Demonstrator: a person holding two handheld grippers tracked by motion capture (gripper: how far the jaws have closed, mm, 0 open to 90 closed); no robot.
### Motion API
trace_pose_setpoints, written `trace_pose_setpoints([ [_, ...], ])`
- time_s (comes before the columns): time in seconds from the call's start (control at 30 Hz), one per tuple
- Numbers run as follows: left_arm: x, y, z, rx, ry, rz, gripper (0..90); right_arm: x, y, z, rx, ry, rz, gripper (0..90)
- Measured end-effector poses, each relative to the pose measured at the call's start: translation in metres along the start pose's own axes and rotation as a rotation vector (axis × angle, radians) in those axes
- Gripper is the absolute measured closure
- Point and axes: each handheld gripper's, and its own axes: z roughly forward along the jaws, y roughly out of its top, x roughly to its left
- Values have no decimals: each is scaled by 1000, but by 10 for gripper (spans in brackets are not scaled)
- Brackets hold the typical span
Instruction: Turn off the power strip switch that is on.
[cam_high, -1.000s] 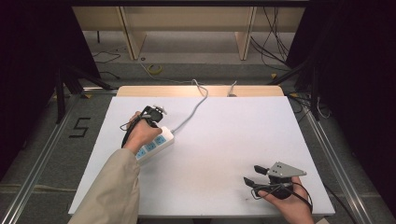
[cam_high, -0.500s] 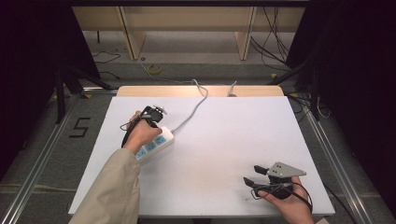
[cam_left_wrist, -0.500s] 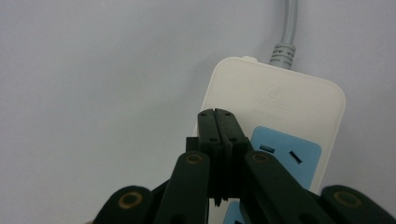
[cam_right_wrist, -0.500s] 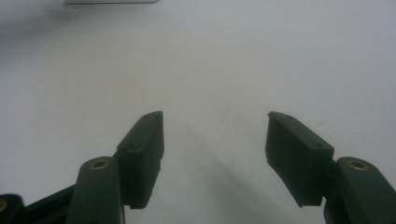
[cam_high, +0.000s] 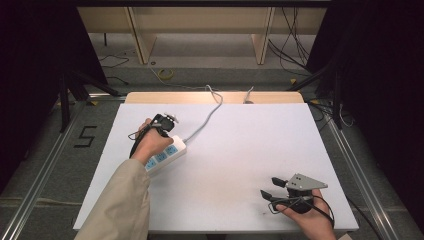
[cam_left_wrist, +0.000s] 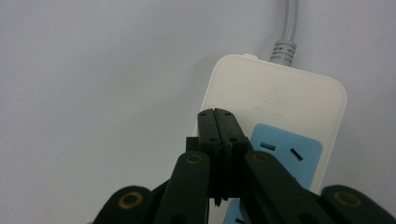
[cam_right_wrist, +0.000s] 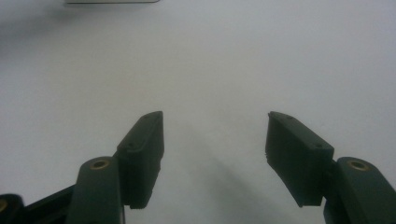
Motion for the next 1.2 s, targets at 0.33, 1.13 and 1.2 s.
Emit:
trace_pose_setpoints([
  [0.33, 1, -2, 0, -9, -7, 1, 898, 0, 0, 1, 3, 1, 2, 383],
  [1.13, -3, -1, 0, 6, 11, 35, 898, 1, 0, 2, 5, 5, 2, 383],
  [1.2, -3, -1, 0, 7, 12, 38, 898, 1, 0, 2, 6, 5, 2, 383],
])
